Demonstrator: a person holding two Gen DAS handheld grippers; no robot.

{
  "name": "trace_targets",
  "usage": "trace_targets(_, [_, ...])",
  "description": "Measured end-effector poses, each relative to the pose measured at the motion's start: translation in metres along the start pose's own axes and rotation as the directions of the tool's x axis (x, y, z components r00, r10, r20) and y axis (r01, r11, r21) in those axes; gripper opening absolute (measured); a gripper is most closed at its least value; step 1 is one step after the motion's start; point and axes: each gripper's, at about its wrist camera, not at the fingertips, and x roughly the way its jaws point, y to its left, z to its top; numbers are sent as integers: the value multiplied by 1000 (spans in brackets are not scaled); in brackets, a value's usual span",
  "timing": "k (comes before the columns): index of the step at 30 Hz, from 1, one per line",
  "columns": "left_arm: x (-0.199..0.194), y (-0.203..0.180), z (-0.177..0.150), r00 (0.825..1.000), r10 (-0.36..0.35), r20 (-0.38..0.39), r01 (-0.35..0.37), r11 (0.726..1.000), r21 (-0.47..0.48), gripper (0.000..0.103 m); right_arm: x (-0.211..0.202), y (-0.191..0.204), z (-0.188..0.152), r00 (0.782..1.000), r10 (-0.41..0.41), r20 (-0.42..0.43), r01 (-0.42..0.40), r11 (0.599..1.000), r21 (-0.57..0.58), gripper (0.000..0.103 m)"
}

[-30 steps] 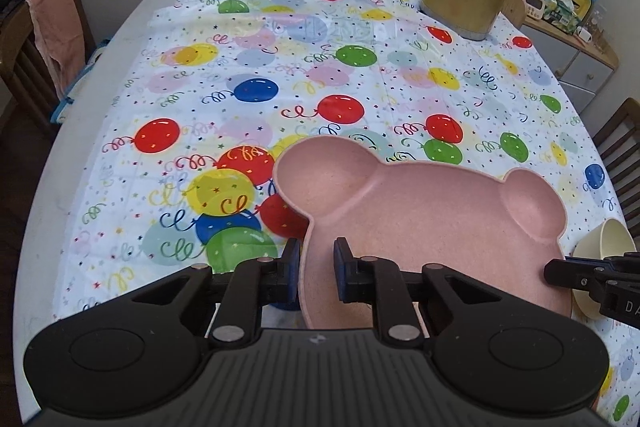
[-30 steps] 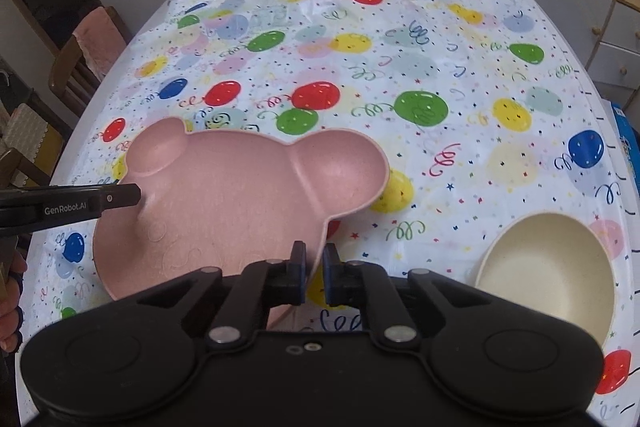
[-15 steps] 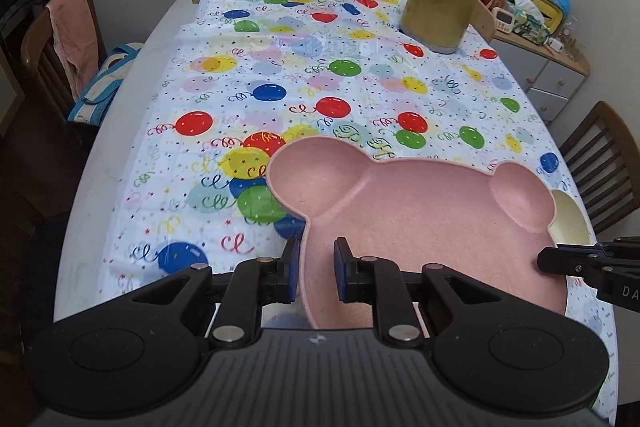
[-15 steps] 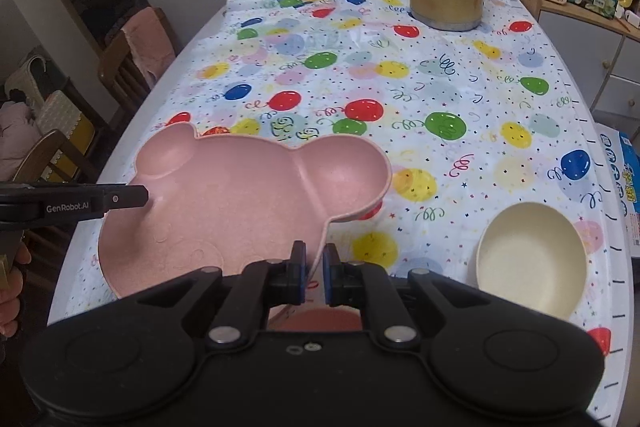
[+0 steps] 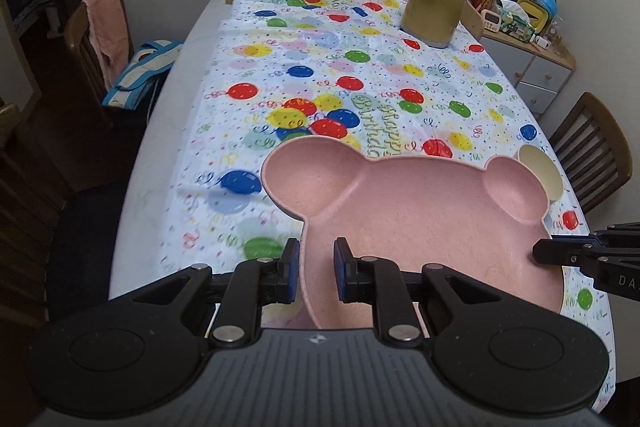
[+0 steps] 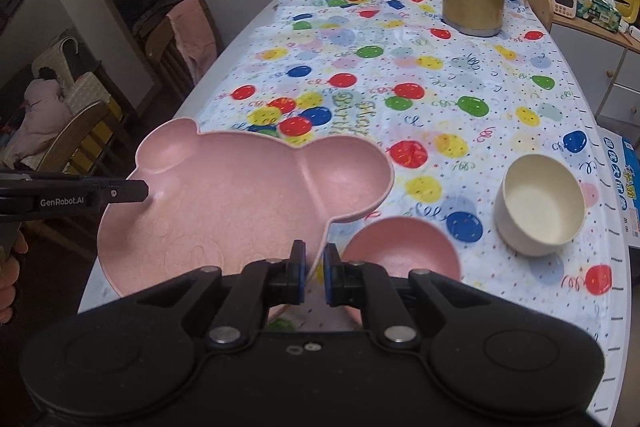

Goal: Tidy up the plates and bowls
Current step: 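Carry the pink bear-shaped plate with both grippers toward the white plate stack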

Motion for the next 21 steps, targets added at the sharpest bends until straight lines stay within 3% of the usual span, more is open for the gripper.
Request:
trace_targets(10, [-43,32,-64,1000,20,-8,-20,999,-47,17,-14,53,-44,999,46,-17,-47,998,-48,8])
trace_targets(21, [-45,42,-121,999,38,-36,-41,996,-83,17,-6,79,-92,996,64,-63,-68,995,-72,8])
